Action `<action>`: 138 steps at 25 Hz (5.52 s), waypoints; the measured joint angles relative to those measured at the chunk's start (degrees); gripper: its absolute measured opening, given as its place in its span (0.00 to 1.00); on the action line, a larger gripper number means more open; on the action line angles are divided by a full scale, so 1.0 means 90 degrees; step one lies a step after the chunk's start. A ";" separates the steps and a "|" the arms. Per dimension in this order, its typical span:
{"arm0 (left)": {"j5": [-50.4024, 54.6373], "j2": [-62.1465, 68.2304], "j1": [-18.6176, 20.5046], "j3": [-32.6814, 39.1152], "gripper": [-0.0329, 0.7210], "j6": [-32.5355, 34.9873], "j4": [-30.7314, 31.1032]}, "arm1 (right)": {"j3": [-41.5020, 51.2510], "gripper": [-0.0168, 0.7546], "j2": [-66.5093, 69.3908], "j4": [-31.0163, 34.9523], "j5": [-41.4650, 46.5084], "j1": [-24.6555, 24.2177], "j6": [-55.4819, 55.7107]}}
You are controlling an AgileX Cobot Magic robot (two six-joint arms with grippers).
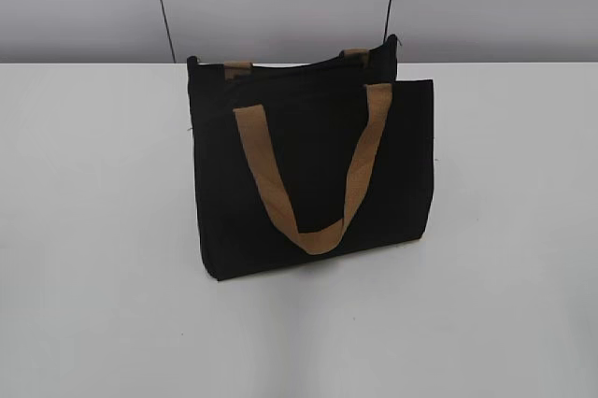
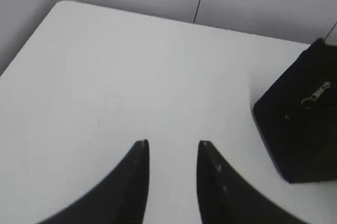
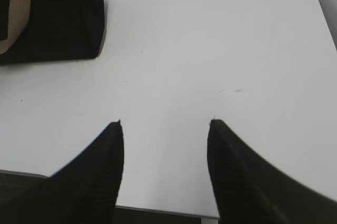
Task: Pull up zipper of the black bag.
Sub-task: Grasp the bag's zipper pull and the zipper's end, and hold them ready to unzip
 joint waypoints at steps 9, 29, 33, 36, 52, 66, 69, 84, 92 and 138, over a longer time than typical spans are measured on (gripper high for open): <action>-0.2076 0.1296 -0.0117 -0.0328 0.36 0.0662 -0.0416 | 0.0000 0.54 0.0000 0.0000 0.0000 0.0000 0.0000; -0.7227 0.4007 -0.1080 0.0965 0.36 0.0921 -0.0543 | 0.0000 0.54 0.0000 0.0000 0.0000 0.0000 0.0000; -0.7767 0.4518 -0.1339 0.1142 0.36 0.0923 -0.0543 | 0.0000 0.54 0.0000 0.0000 0.0000 0.0000 0.0000; -0.8008 0.5076 -0.1348 0.1149 0.36 0.0923 -0.0543 | 0.0000 0.54 0.0000 0.0000 0.0000 0.0000 0.0000; -1.0539 0.6845 -0.1380 0.1813 0.36 0.0323 -0.0508 | 0.0000 0.54 0.0000 0.0000 0.0000 0.0000 0.0000; -1.1499 0.8672 -0.1380 0.1833 0.36 -0.0266 0.0354 | 0.0000 0.54 0.0000 0.0000 0.0000 0.0000 0.0000; -1.1758 0.9025 -0.1380 0.1903 0.36 -0.0296 0.0542 | 0.0000 0.54 0.0000 0.0000 0.0000 0.0000 0.0000; -1.3595 1.1508 -0.1380 0.1706 0.56 -0.0372 0.2663 | 0.0000 0.54 0.0000 0.0000 0.0000 0.0000 0.0000; -1.3644 1.1614 -0.1380 0.1127 0.59 -0.0224 0.2736 | 0.0000 0.54 0.0000 0.0000 0.0000 0.0000 0.0000; -1.1331 1.1031 -0.1380 -0.0091 0.07 -0.0278 0.3842 | 0.0000 0.54 0.0000 0.0000 0.0000 0.0000 0.0000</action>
